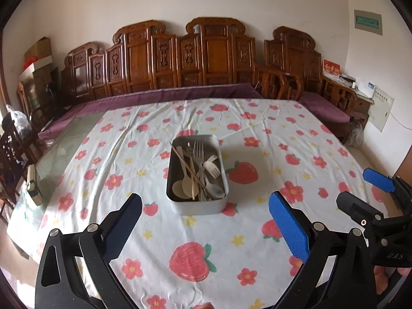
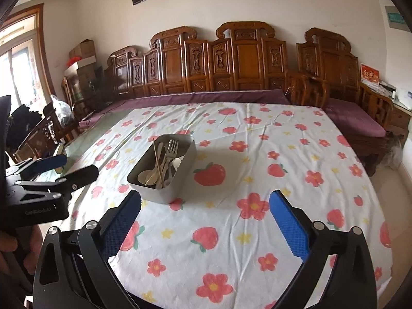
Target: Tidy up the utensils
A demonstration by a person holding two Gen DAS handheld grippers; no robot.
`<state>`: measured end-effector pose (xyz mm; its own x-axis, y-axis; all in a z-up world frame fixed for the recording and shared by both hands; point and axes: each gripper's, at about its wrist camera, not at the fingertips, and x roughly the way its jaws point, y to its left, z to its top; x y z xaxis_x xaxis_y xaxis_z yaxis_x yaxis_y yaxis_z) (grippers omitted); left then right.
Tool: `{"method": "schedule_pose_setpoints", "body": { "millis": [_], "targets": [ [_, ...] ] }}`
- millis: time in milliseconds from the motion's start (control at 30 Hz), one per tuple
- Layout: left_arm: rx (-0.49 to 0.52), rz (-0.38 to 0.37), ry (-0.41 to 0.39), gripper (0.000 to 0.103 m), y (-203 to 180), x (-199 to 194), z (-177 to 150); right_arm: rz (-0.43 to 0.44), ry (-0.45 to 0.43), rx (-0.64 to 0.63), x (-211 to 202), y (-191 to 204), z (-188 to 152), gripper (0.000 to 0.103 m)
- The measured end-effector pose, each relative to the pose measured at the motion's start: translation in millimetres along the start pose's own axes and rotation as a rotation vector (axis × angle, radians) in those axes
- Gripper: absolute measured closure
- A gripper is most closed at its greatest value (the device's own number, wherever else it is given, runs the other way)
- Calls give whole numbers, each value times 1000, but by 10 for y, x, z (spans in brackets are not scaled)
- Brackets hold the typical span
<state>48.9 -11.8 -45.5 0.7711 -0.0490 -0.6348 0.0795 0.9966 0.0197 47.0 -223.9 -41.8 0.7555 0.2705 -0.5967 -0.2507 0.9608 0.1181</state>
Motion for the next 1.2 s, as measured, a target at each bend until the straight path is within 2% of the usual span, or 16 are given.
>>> {"method": "schedule_pose_setpoints", "body": {
  "millis": [300, 700, 1200],
  "targets": [
    [5, 5, -83, 8, -81, -512, 209, -13, -113, -24, -550, 91, 251, 3],
    [-18, 22, -168, 8, -77, -1050, 294, -15, -236, -41, -1183, 243, 428, 3],
    [-17, 22, -207, 8, -74, -1267, 267, -18, -263, -40, -1363, 253, 434, 3]
  ]
}}
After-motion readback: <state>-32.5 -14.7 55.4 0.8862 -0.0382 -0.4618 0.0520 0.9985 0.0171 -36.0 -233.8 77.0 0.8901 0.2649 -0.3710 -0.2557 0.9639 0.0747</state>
